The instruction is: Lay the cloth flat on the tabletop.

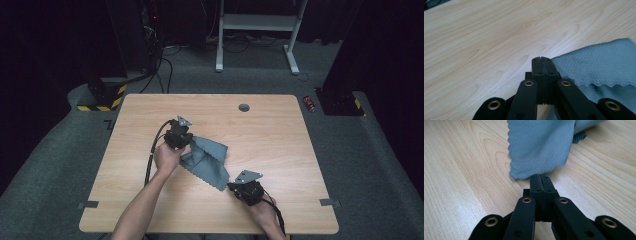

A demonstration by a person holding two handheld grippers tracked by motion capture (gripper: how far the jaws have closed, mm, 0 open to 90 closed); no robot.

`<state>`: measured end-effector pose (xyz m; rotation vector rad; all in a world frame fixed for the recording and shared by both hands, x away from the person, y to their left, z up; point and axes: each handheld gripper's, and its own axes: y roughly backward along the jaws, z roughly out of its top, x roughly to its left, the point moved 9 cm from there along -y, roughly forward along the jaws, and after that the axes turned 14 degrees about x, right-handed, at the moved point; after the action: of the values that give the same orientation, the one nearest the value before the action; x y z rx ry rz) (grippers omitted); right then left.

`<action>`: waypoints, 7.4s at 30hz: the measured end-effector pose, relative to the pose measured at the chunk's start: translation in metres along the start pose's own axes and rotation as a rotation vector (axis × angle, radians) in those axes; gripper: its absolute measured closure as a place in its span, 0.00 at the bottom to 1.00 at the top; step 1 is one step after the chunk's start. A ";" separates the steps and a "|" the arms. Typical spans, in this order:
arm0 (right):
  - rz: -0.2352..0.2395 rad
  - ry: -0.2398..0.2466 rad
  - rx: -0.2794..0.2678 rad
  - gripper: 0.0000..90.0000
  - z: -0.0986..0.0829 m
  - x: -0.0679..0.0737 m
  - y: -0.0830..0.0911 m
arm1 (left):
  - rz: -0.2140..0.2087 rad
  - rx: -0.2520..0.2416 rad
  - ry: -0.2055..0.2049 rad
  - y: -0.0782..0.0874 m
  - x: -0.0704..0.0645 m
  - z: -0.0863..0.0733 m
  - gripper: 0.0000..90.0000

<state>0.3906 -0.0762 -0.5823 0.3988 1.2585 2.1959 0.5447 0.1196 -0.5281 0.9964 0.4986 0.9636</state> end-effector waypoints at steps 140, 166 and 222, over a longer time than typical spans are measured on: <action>-0.168 -0.023 0.069 0.69 0.086 -0.067 -0.024 | -0.013 -0.102 0.095 0.009 -0.037 -0.132 0.36; -0.275 -0.103 0.126 0.99 0.119 -0.121 -0.029 | -0.013 -0.101 0.094 0.009 -0.036 -0.133 0.36; -0.171 0.000 0.076 0.97 0.102 -0.084 -0.020 | -0.015 -0.100 0.088 0.009 -0.036 -0.132 0.36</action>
<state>0.5154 -0.0496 -0.5450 0.3089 1.3286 2.0096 0.4250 0.1528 -0.5863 0.8622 0.5253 1.0130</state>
